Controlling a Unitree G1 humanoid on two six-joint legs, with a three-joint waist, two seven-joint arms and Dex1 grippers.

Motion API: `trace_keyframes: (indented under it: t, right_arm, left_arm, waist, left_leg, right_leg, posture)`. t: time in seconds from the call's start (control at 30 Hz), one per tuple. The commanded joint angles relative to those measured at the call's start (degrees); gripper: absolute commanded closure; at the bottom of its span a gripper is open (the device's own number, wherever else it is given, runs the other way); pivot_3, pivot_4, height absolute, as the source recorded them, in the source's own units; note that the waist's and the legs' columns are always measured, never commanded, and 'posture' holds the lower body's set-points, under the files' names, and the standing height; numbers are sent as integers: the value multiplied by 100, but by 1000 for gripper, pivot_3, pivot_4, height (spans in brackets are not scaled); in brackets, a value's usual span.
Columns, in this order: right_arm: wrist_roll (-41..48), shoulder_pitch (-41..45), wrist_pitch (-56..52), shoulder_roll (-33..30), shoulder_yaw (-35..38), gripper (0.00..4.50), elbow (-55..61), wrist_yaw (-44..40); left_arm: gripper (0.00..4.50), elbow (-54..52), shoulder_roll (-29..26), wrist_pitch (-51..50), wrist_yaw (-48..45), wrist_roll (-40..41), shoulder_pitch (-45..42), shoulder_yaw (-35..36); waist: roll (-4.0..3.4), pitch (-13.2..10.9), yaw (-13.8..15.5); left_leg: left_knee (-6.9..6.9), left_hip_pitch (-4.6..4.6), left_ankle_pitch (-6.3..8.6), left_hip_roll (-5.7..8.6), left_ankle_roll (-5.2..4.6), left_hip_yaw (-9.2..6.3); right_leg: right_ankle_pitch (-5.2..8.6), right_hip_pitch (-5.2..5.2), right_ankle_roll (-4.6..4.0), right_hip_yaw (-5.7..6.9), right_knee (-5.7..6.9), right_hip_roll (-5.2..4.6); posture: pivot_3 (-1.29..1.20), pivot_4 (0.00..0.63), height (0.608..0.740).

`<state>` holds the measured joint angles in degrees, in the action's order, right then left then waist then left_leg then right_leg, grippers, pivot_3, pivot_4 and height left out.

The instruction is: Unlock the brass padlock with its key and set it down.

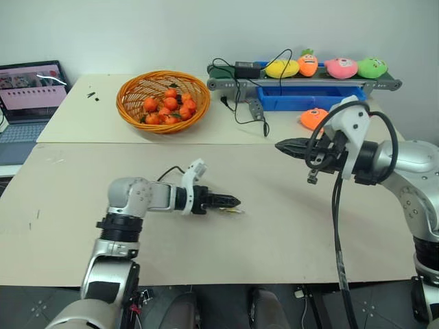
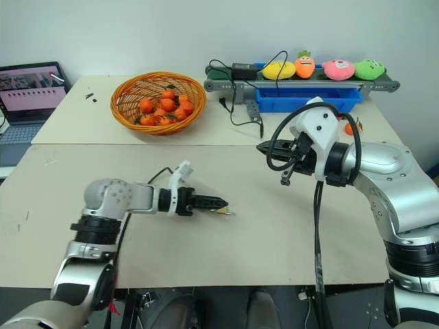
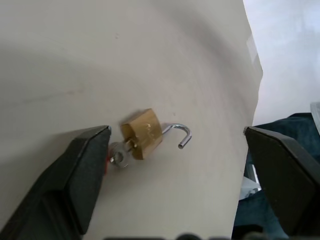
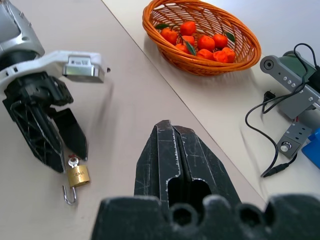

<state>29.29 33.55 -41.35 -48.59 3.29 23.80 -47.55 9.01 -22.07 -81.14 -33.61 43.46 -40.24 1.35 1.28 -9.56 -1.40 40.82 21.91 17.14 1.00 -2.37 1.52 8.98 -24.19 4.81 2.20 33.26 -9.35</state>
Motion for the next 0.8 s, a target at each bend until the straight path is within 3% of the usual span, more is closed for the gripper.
trace_keyframes:
  t: [0.03,0.2,0.4,0.53,0.8]
  right_arm:
    - [-55,161,217,-7,78,4500,14,-39]
    - [-115,46,348,-29,37,4500,-49,-136]
    - [190,-573,76,-283,125,4500,31,-672]
    - [619,-732,-300,-312,427,4500,-173,-767]
    - [607,-970,-114,-441,660,4500,-263,-759]
  left_arm:
    - [7,-102,-613,65,-74,-278,116,16]
    - [7,-545,-1462,962,-868,-508,177,-412]
    - [7,-1335,-1917,3319,-2068,-1146,194,-617]
    - [7,-1698,-2285,3978,-2302,-1768,371,-989]
    - [7,-2151,-2180,4504,-2041,-2042,685,-797]
  waist:
    - [0,0,6]
    - [-1,0,27]
    - [3,-2,188]
    - [3,-2,206]
    - [2,-2,191]
  left_leg:
    - [0,-1,1,0,-2,0]
    - [-2,8,-19,1,32,1]
    - [0,48,-17,5,29,-2]
    - [1,49,-15,9,27,5]
    - [2,36,9,2,-15,0]
  right_leg:
    - [0,0,0,-1,1,0]
    - [0,-7,-1,-1,3,0]
    - [0,-26,-1,13,-19,-4]
    - [0,-24,-1,13,-23,-8]
    - [0,-17,-1,11,-13,-4]
  posture:
    - [0,150,740]
    - [0,150,740]
    - [0,150,740]
    - [0,150,740]
    - [0,150,740]
